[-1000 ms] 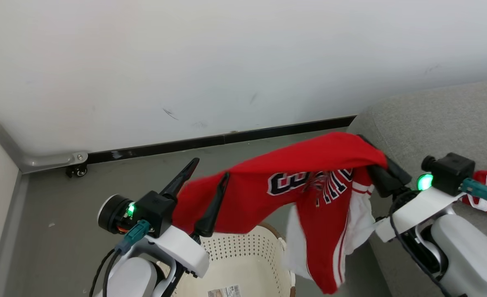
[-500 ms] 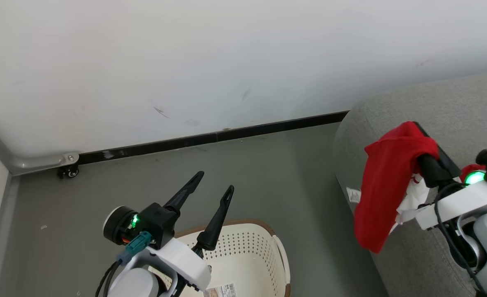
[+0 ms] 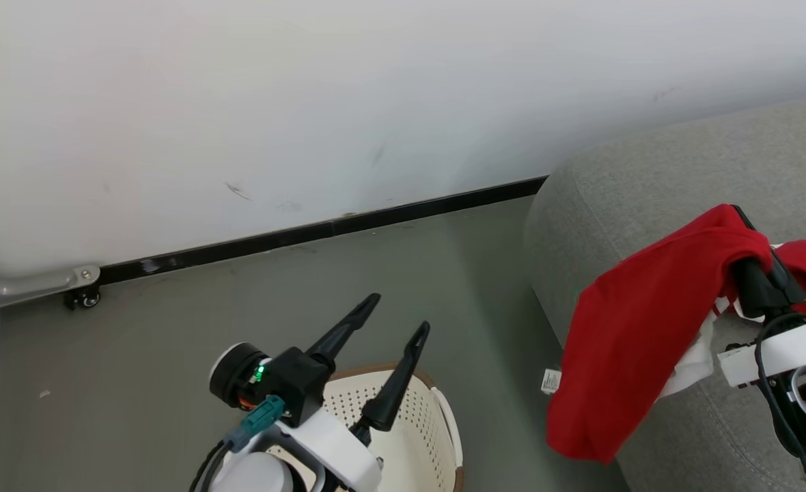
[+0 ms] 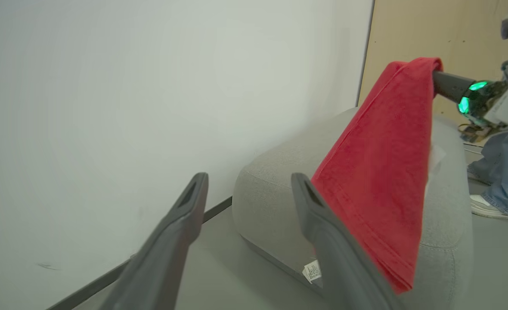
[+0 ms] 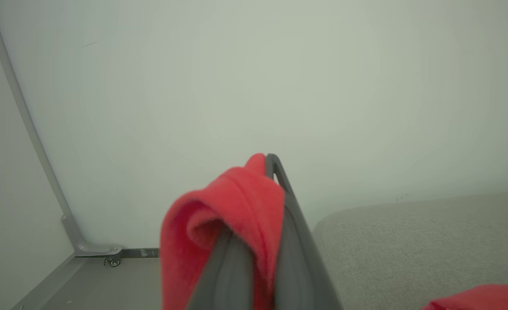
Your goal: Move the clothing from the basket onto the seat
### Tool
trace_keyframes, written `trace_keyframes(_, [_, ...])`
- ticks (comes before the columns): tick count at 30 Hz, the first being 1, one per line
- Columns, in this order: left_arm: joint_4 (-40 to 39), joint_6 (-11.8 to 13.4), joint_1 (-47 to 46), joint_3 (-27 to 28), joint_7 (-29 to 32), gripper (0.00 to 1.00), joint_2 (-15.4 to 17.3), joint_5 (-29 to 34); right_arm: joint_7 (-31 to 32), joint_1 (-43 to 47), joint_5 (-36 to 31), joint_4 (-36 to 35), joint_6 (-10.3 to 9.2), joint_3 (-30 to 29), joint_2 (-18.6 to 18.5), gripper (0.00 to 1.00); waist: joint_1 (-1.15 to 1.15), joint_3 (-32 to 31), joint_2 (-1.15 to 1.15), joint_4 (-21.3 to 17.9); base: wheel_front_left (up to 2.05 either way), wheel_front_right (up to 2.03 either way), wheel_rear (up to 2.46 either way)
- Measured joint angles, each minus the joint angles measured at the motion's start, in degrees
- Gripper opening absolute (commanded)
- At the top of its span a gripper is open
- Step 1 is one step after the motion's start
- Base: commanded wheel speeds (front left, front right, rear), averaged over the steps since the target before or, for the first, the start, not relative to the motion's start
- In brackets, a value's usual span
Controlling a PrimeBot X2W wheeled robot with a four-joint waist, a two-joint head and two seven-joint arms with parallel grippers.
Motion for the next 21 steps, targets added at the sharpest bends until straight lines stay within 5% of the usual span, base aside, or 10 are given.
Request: trace_keyframes(21, [-3.27,-1.41,-0.05,-5.6,0.0,1.0,-1.07,0.55,0.01,2.64,-3.01,-3.46,0.0,-3.83,0.55,0.0,0.0,1.04,0.0,-5.93,0.0,0.0,0.0])
